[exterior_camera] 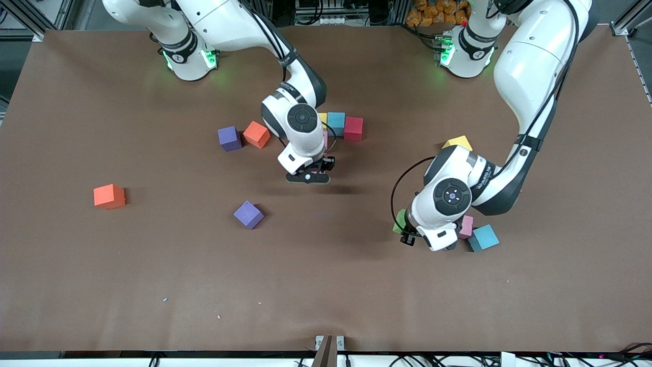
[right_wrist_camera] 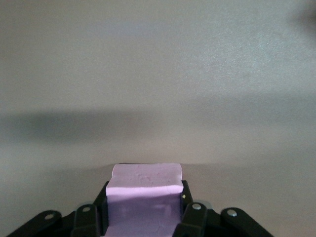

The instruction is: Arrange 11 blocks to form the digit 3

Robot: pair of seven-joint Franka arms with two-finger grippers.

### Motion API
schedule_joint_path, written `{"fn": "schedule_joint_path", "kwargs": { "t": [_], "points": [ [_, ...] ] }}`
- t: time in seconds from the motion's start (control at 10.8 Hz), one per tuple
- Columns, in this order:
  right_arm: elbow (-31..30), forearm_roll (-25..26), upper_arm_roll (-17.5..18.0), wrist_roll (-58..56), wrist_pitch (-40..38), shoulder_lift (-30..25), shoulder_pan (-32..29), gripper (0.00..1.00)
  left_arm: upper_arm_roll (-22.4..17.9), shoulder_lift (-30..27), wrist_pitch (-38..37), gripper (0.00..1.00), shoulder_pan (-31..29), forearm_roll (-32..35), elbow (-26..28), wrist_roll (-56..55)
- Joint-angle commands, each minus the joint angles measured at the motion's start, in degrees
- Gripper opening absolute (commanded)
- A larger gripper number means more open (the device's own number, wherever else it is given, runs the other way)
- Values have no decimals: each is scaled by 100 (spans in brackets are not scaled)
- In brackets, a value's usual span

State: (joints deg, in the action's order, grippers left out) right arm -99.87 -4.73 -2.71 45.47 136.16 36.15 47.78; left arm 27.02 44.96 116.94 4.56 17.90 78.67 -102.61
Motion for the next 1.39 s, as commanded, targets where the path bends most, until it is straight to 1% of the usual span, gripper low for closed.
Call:
{"fn": "schedule_joint_path", "kwargs": {
  "t": [0.0,0.28,0.93,1.02,1.11,1.3],
  "points": [
    [-305,16,68,-20,104,-205,3,0,-30,-67,-66,10,36,-120,43,-75],
    [-428,16,139,-3,112,-284,3,0,-30,-67,-66,10,45,-137,52,-93],
    [-481,16,156,15,103,-275,3,0,-30,-67,-66,10,115,-137,87,-269],
    [-481,16,156,15,95,-267,-6,5,-30,-67,-66,10,124,-137,87,-269],
    [-481,16,156,23,95,-267,-6,13,-30,-67,-74,10,124,-137,87,-295],
    [-472,16,148,41,121,-258,-15,48,-30,-67,-110,10,124,-137,87,-339]
  ]
}}
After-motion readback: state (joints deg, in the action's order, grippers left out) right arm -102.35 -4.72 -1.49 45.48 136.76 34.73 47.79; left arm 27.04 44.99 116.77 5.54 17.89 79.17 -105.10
